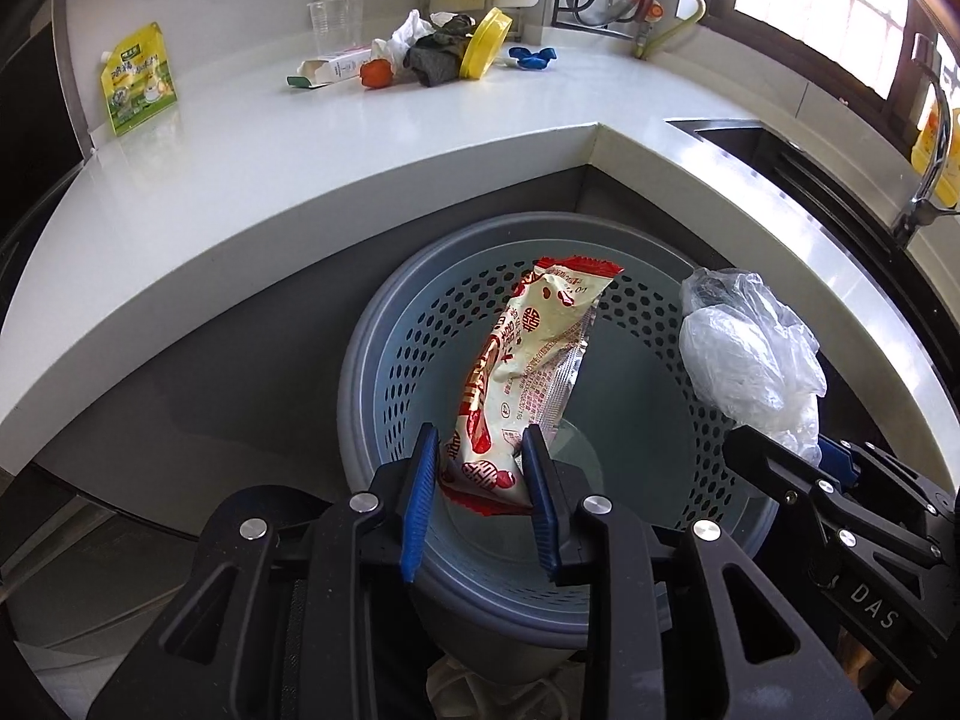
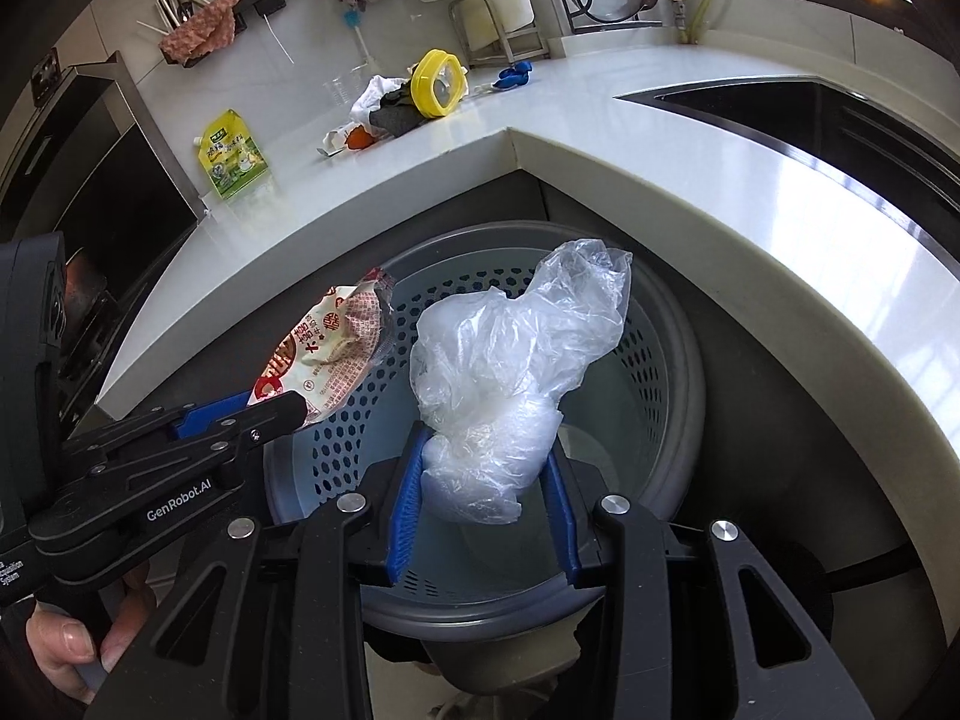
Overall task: Collect trash
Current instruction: 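Carry the wrapper and plastic bag over the bin with both grippers, then open both grippers to drop the wrapper and bag into the bin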
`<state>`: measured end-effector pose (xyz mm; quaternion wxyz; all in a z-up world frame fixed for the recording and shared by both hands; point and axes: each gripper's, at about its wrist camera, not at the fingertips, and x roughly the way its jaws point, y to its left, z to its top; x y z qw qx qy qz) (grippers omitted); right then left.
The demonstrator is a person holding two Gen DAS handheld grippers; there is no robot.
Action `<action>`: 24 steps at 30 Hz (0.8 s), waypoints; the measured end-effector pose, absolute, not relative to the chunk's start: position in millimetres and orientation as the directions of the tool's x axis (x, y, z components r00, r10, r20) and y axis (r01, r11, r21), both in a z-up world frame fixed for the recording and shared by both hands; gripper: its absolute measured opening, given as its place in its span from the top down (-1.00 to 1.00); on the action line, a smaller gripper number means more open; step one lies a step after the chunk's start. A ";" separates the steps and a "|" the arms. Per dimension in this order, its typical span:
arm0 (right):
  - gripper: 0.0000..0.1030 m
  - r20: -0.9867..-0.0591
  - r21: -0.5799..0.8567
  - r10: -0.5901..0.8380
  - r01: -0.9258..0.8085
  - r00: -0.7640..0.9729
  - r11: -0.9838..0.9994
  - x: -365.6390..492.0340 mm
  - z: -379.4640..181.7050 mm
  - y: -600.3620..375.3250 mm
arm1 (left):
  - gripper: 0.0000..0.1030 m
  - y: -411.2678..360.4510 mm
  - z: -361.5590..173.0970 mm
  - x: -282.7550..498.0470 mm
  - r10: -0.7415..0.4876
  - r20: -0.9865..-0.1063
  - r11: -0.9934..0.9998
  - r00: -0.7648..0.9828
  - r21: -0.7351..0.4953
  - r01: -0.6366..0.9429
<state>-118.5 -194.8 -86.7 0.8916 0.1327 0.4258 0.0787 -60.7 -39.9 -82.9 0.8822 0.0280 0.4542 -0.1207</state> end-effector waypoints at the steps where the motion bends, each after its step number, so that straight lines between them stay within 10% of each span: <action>1: 0.31 -0.740 0.306 0.256 -0.028 0.622 0.952 -117.8 -87.9 -194.9 | 0.43 -40.2 -83.5 -59.7 -0.187 -0.809 0.970 0.558 -0.060 0.238; 24: 0.13 -0.747 0.317 0.260 -0.017 0.612 0.948 -114.1 -96.7 -198.5 | 0.10 -41.5 -93.1 -51.3 -0.178 -0.823 0.974 0.539 -0.069 0.216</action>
